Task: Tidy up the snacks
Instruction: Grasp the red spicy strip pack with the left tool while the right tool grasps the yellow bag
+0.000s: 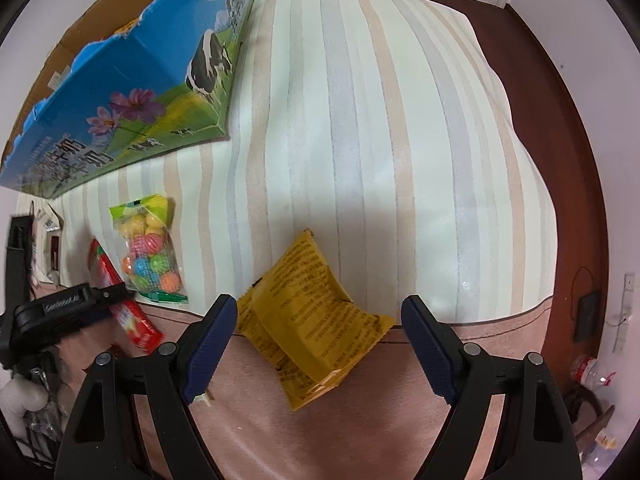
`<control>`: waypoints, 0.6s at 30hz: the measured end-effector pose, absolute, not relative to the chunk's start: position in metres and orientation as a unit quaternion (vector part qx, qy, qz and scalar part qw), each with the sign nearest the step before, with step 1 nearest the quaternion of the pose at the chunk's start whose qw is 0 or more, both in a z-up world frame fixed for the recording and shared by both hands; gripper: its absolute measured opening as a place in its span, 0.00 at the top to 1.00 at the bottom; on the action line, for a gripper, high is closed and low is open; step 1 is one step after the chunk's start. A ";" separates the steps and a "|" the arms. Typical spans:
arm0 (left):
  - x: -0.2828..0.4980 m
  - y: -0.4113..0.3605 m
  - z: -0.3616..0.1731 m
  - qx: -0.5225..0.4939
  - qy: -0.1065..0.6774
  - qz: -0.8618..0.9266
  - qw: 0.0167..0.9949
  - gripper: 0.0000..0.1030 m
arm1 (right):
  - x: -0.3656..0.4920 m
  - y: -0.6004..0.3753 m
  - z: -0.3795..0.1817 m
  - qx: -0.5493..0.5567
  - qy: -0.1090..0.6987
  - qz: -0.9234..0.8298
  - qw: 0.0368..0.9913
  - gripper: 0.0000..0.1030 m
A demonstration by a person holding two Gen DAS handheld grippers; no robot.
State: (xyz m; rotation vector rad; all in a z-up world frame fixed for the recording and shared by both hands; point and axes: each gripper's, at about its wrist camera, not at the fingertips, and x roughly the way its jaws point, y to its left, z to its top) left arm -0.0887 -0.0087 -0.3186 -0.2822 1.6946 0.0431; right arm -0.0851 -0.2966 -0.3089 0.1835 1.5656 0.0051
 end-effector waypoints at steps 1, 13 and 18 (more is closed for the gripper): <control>-0.082 -0.016 -0.314 -0.081 0.751 0.003 0.655 0.45 | -0.084 -0.295 -0.309 0.073 0.706 0.011 0.704 0.16; -0.053 -0.012 -0.289 0.041 0.750 -0.047 0.658 0.41 | -0.078 -0.250 -0.349 -0.010 0.741 0.041 0.670 0.37; -0.059 0.001 -0.293 -0.022 0.756 -0.038 0.653 0.39 | -0.085 -0.296 -0.355 0.249 0.735 0.000 0.631 0.33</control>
